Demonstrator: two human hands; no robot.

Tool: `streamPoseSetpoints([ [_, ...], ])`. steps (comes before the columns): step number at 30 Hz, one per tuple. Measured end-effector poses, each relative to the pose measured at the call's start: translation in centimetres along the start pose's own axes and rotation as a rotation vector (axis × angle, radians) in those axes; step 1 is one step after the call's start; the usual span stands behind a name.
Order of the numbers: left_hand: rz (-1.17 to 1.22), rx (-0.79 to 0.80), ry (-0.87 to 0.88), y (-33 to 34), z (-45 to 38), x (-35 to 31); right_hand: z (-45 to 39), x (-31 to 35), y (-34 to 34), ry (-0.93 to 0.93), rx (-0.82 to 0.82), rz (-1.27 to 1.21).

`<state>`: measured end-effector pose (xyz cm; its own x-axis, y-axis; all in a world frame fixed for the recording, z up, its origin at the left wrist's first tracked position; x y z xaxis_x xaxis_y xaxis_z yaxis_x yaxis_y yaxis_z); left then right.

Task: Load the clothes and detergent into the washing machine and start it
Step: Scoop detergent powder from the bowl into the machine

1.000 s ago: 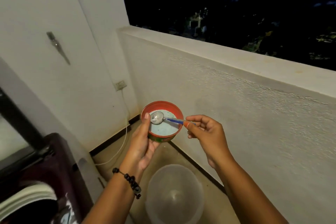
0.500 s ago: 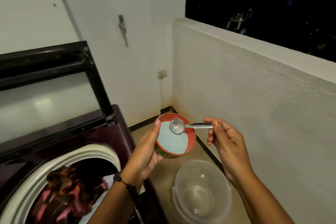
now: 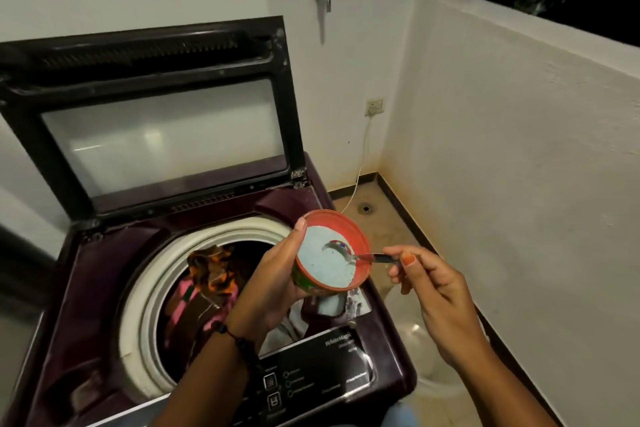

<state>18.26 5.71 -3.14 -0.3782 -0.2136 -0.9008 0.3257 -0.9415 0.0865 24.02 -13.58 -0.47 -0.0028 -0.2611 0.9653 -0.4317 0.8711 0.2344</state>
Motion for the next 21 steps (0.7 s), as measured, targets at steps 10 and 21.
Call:
streamPoseSetpoints([
  [10, -0.005, 0.003, -0.064, -4.6, 0.6, 2.9, 2.1, -4.9, 4.9, 0.217, -0.126, -0.275],
  [21, -0.048, 0.092, -0.096, -6.0, 0.2, 5.6, 2.4, -8.6, 5.7, 0.44, -0.333, -0.558],
])
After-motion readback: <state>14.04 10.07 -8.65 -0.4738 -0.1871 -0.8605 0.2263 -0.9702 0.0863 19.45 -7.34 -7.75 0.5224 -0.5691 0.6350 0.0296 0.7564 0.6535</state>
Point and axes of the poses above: each hand's wrist, its own z-axis away from the middle knuckle, its own y-axis out of the palm, x = y × z, the point moved 6 cm from there along -z, towards the middle knuckle, and after that the axes turned 15 degrees about -z, right-handed, at the moved point
